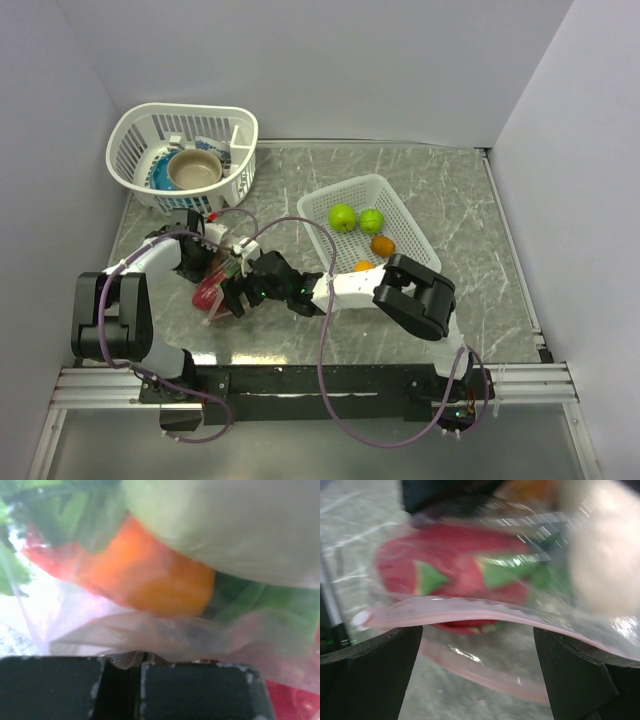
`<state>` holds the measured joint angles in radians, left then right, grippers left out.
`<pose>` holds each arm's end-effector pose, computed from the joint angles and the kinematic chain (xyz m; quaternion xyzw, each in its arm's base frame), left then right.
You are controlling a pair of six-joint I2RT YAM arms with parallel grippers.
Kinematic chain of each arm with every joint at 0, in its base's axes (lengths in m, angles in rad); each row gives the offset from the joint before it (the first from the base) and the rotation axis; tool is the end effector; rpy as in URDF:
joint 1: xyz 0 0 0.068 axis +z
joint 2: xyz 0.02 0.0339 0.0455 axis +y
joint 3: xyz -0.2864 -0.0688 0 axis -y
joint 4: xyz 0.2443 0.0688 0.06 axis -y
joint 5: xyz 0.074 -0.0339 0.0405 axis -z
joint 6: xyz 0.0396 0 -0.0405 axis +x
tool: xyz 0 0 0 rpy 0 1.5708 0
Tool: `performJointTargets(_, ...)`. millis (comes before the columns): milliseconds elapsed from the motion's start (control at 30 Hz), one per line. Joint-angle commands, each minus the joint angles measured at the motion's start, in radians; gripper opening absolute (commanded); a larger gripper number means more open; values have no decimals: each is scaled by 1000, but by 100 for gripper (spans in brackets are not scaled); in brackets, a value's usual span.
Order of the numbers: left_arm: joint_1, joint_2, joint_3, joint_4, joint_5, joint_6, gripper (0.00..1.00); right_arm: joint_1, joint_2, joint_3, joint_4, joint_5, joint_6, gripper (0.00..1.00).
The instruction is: Open the zip-top bag and remove the fake food
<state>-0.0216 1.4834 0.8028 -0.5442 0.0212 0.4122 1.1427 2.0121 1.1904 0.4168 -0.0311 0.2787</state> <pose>0.2611 -0.0065 0.1849 0.2138 0.9615 0.0232 0.1709 0.1886 0.4163 0.1897 -0.3573 0.7545 0.3689 0.4087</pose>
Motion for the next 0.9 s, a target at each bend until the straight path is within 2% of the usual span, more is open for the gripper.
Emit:
performJointTargets(0, -35, -21, 16, -59, 91, -44, 1, 2, 10, 51, 175, -98, 45, 100)
performJointTargets(367, -104, -63, 18, -122, 134, -50, 1, 3, 112, 224, 57, -50, -41, 100)
performJointTargets(567, -113, -52, 27, -131, 152, -56, 1, 14, 109, 264, 44, -32, -75, 100)
performJointTargets(867, -126, -55, 38, -143, 184, -64, 1, 32, 178, 333, -85, -107, -122, 100)
